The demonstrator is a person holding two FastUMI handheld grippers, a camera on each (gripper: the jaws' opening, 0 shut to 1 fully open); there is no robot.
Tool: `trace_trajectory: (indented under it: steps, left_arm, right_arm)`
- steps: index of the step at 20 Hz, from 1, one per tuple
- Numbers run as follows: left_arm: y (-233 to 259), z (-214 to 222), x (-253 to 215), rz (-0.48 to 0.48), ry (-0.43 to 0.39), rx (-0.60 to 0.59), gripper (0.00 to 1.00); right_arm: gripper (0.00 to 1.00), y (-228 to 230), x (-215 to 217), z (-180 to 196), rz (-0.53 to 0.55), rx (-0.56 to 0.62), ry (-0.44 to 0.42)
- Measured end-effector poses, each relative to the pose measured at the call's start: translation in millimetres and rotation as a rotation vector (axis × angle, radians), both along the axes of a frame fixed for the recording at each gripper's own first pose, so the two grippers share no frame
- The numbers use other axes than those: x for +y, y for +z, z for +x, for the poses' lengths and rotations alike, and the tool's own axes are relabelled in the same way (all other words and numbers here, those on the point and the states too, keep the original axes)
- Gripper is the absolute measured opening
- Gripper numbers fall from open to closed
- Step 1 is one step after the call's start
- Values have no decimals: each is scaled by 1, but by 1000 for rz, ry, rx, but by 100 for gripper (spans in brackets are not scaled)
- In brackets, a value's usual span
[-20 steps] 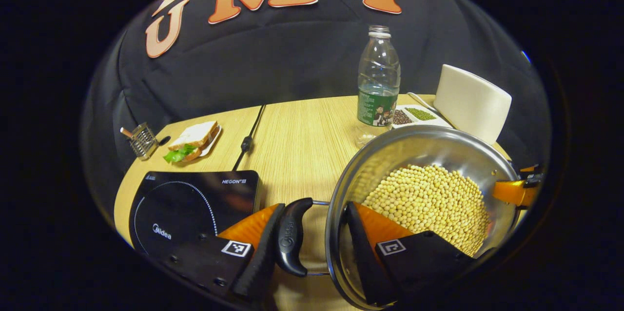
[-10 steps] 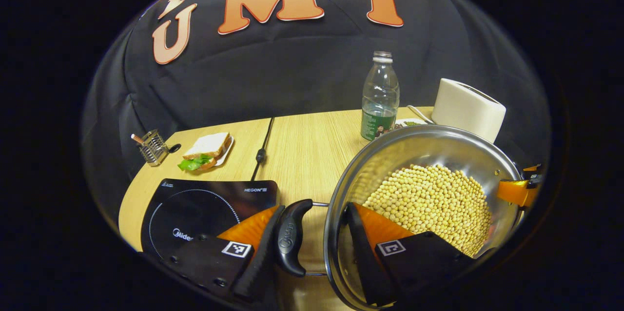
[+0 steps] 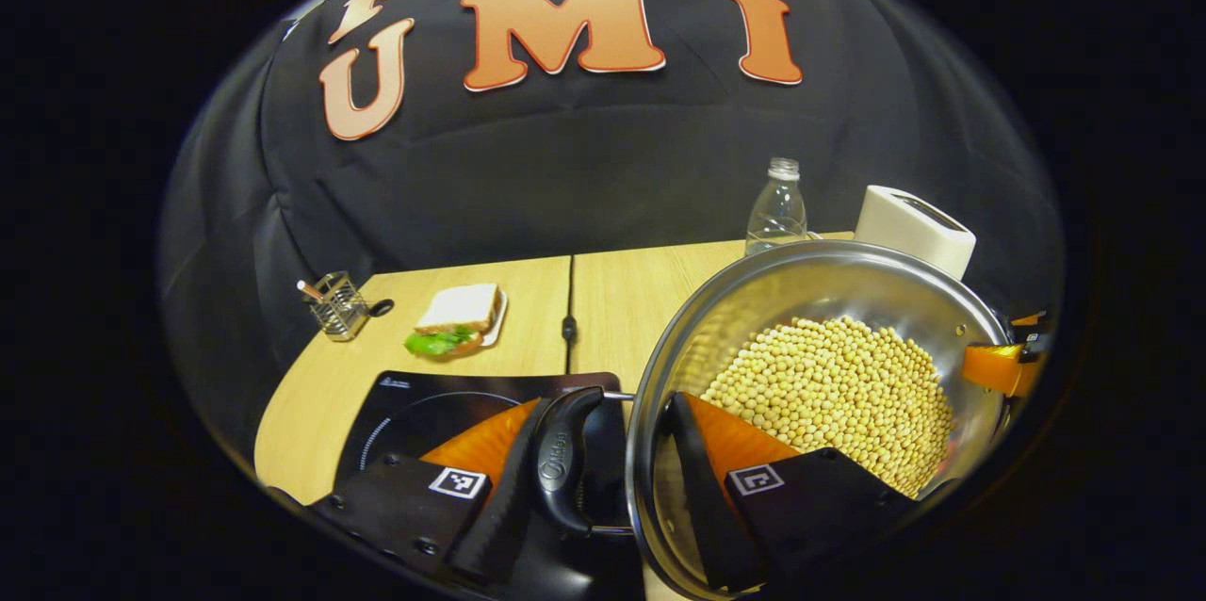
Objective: First push the handle of the pot to place it horizontally, then grasp the pot with both hands and set it on the induction cooktop.
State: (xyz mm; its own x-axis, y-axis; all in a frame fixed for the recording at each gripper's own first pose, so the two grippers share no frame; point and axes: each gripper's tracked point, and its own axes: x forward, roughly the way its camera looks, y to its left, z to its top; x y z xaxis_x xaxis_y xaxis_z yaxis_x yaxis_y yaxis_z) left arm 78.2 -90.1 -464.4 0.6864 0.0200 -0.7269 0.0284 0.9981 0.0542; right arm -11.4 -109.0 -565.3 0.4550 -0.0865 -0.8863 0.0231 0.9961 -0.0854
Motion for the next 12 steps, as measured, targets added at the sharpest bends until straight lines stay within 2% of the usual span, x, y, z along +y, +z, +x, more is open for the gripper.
trace_trajectory:
  steps: [4, 5, 7, 8, 9, 12]
  left_arm:
    - [22, -3, 29, 8, 18, -15, 78]
    - [27, -4, 37, 13, 21, -21, 79]
    - [38, -6, 50, 28, 27, -31, 82]
    - [43, -7, 57, 31, 32, -34, 78]
    - [49, -7, 65, 29, 42, -38, 78]
    - [63, -14, 90, 38, 68, -45, 78]
  right_arm:
    - [52, -1, -3, 1, 12, -18, 19]
    - [56, -1, -3, 1, 18, -22, 22]
    - [57, -3, -4, 1, 30, -25, 22]
    - [53, -4, -4, 3, 33, -34, 26]
    - [57, -5, -5, 5, 38, -44, 34]
    - [57, -6, -7, 5, 54, -51, 52]
